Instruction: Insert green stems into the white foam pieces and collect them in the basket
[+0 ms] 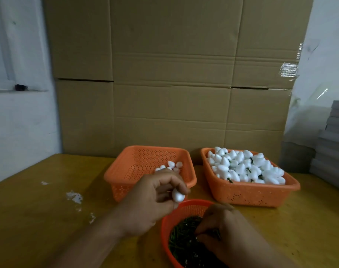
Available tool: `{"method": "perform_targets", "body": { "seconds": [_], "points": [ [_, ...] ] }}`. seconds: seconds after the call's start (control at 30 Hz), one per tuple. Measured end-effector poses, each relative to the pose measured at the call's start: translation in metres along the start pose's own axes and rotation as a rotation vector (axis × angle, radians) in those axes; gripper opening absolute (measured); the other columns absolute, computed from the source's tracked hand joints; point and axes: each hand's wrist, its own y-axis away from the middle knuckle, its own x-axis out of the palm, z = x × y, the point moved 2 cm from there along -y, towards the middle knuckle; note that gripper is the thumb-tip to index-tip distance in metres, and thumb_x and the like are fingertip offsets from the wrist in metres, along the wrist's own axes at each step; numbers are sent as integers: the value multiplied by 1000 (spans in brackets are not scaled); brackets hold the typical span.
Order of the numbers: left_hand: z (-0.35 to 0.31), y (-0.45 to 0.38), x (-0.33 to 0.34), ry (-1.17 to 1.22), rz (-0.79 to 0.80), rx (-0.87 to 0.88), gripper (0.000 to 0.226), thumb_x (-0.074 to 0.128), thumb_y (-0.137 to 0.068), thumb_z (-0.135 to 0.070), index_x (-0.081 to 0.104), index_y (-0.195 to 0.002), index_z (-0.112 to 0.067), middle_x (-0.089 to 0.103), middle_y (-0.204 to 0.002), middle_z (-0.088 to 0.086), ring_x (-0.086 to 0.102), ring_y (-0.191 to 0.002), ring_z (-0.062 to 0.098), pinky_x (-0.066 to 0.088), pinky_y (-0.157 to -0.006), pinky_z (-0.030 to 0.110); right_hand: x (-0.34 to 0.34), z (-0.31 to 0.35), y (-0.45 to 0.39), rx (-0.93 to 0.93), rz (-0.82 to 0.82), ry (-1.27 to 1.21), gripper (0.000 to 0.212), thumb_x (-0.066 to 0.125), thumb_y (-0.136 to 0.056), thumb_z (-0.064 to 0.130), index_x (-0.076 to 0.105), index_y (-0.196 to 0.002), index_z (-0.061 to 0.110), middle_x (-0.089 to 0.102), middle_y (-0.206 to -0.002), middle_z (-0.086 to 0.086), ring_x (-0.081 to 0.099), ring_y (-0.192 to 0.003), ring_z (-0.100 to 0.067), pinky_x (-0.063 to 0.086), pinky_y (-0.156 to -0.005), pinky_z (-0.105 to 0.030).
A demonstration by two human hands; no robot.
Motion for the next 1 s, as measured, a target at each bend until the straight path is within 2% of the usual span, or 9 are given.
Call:
{"method": "perform_targets", "body": {
  "seconds": [0.13,0.23,0.3,0.4,0.57,0.63,0.77,0.9,1.0],
  "points": [
    [3,8,5,25,43,-46,33,66,-87,9,70,-95,-23,72,-113,-3,65,-116,13,51,-95,25,4,5,-3,-24,93,54,29,60,-87,54,68,-113,44,52,-111,22,42,-117,0,43,-94,-23],
    [2,9,10,40,82,-36,24,69,-90,-7,69,-102,-28,72,-115,-2,65,-117,14,51,-100,29,10,10,-5,10,142,94,46,64,-79,61,56,-123,48,51,-129,21,45,-124,-5,44,-95,-24],
    [0,11,14,44,106,-19,24,68,-93,-17,66,-111,-34,71,-116,-4,64,-117,14,50,-101,27,13,13,-6,36,196,109,57,67,-77,57,51,-130,46,54,-132,18,50,-123,-10,47,-97,-29],
    [-1,12,19,63,126,-24,29,60,-99,-16,65,-120,-35,70,-115,-3,66,-113,17,54,-94,27,17,16,-8,30,214,148,47,66,-79,52,58,-122,37,64,-117,11,61,-109,-15,51,-86,-32],
    [4,10,23,226,52,-100,23,62,-96,-26,72,-116,-22,72,-99,8,72,-88,26,57,-77,33,23,13,-10,59,194,232,31,61,-87,44,65,-109,24,67,-107,3,64,-101,-24,50,-77,-33],
    [7,11,24,346,89,-157,30,61,-94,-29,70,-122,-21,72,-102,9,69,-89,27,55,-77,32,23,13,-10,86,173,227,28,60,-88,42,63,-110,24,67,-107,1,64,-100,-25,50,-78,-35],
    [8,13,25,542,204,-201,40,60,-96,-12,60,-136,-18,67,-107,13,66,-96,25,53,-82,33,23,11,-8,121,154,183,24,59,-88,39,61,-108,24,67,-104,2,64,-95,-23,54,-79,-38],
    [10,11,25,534,132,-235,34,61,-94,-19,64,-128,-17,62,-90,7,60,-81,19,50,-71,30,20,10,-7,131,137,135,21,58,-86,38,68,-95,22,69,-90,3,64,-84,-21,54,-72,-36],
    [11,10,25,517,91,-255,36,63,-92,-32,66,-122,-13,58,-84,3,55,-75,17,46,-67,29,16,11,-6,143,52,101,23,55,-85,42,64,-86,21,68,-87,4,63,-83,-20,48,-67,-32]
  ]
}}
